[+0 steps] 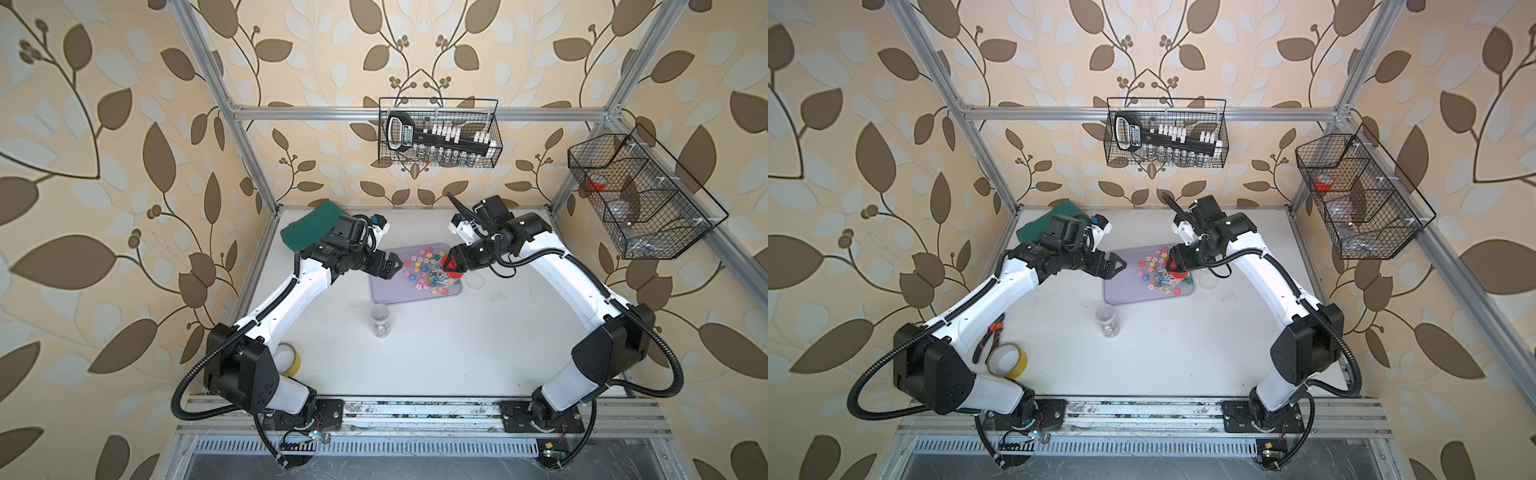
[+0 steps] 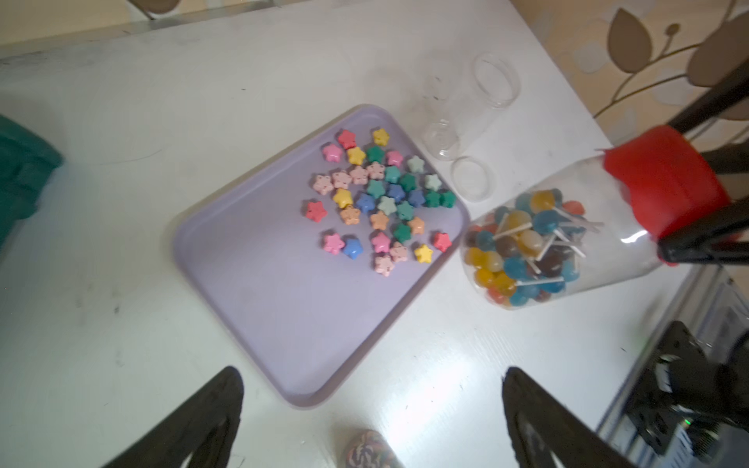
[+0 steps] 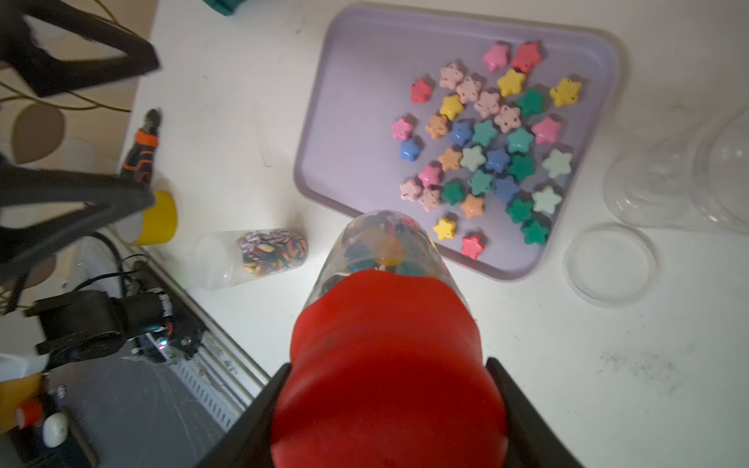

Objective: Pour the candies out of the jar
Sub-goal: Pick up the jar from the center of the board.

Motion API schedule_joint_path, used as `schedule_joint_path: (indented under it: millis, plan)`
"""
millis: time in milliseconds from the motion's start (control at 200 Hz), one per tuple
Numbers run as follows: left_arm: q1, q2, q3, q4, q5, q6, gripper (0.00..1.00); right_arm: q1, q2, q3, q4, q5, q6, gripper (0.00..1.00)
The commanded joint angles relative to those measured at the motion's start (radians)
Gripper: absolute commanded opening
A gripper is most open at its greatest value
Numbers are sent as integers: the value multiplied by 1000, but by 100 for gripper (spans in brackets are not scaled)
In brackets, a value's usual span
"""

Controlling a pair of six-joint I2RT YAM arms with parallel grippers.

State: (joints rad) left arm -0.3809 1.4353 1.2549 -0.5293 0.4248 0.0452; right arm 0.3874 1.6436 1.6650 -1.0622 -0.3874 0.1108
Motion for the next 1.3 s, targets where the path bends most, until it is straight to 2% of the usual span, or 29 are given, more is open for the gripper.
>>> schedule_joint_path:
  millis: [0,100,210,320,795,1060,1295]
  plan:
    - [-6,-30,4,-17,244,80,99,-11,22,57,-3,-245,-27,44]
    - [-6,-20,12,-47,337,118,99,-12,39,68,7,-382,-26,43]
    - [-2,-16,21,-83,382,156,99,-11,44,61,22,-475,-28,43]
    - [8,-27,19,-80,407,160,99,-12,44,60,38,-506,-25,43]
    - [94,-44,45,-58,786,164,99,-45,55,93,87,-690,-6,41]
    - [105,-11,62,-55,930,165,99,-56,44,56,178,-772,50,40]
    - [106,-1,70,-66,942,169,99,-56,45,41,220,-787,76,40]
